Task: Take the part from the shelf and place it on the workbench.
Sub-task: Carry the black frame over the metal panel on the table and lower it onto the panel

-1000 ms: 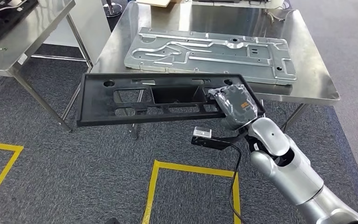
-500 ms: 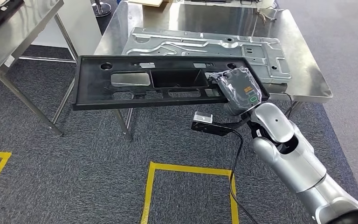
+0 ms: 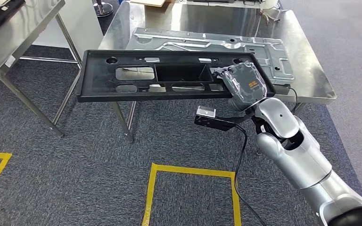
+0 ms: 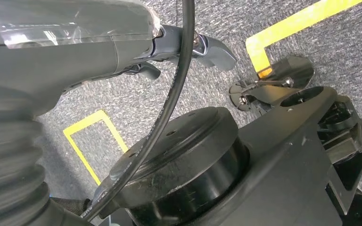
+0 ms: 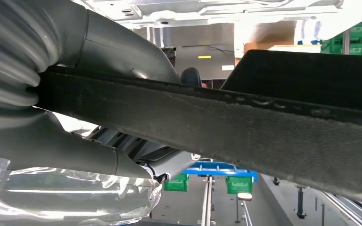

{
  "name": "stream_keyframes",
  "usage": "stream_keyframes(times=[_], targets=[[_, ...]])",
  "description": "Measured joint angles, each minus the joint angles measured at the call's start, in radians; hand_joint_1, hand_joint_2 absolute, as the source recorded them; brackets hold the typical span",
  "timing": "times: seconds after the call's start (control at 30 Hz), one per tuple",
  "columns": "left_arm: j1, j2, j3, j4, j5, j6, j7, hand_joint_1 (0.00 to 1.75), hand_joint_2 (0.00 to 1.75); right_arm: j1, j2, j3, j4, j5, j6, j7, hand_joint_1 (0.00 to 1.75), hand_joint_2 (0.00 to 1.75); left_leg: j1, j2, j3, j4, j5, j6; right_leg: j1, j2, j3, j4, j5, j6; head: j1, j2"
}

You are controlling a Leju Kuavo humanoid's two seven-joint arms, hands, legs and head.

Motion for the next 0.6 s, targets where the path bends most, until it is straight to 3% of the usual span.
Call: stream_keyframes(times=[0.23,0.33,0.4,0.47,0.53,0.57,0.6], targets=[[-0.001,0.0,-0.016,0.0,0.03,0.011,-0.004,0.0,1.75,0.0,0.0,0.0,0.004,0.0,0.001,0.0,1.75,1.75,0.001,0.0,0.002,-0.003,0.0,-0.001,0.001,0.0,0.0,0.0,0.0,0.0,0.0,0.0],[-0.006,0.002,-0.028,0.0,0.053,0.014,-0.004,0.0,1.75,0.0,0.0,0.002,0.007,0.001,0.002,0.0,1.75,1.75,-0.004,0.001,0.002,-0.004,-0.001,0.01,-0.005,0.001,0.002,-0.007,0.003,0.009,0.0,0.0],[-0.01,0.002,-0.037,0.0,0.065,0.015,-0.005,0.0,1.75,0.0,0.0,0.002,0.008,0.002,0.003,0.0,1.75,1.75,0.002,0.004,0.015,-0.026,0.008,0.019,-0.004,-0.002,0.005,-0.008,0.0,0.016,0.0,0.0],[-0.015,0.002,-0.044,0.0,0.077,0.015,-0.006,0.0,1.75,-0.002,0.001,0.002,0.009,0.002,0.004,0.0,1.75,1.75,0.01,0.009,0.031,-0.05,0.018,0.025,-0.004,-0.009,-0.02,0.046,-0.032,0.022,0.0,0.0],[-0.019,0.003,-0.051,0.0,0.09,0.014,-0.004,0.0,1.75,-0.001,0.004,0.003,0.012,0.002,0.006,0.0,1.75,1.75,0.011,0.014,0.036,-0.056,0.018,0.025,-0.012,-0.014,-0.084,0.168,-0.087,0.03,0.0,0.0],[-0.022,0.004,-0.056,-0.002,0.1,0.013,0.002,0.0,1.75,0.0,0.006,0.004,0.014,0.002,0.009,0.0,1.75,1.75,0.011,0.015,0.037,-0.055,0.017,0.023,-0.017,-0.015,-0.114,0.22,-0.102,0.034,0.0,0.0],[-0.023,0.006,-0.06,-0.007,0.11,0.011,0.011,0.0,1.75,0.001,0.006,0.005,0.017,0.002,0.013,0.0,1.75,1.75,0.013,0.016,0.038,-0.054,0.014,0.02,-0.023,-0.017,-0.13,0.242,-0.098,0.038,0.0,0.0]])
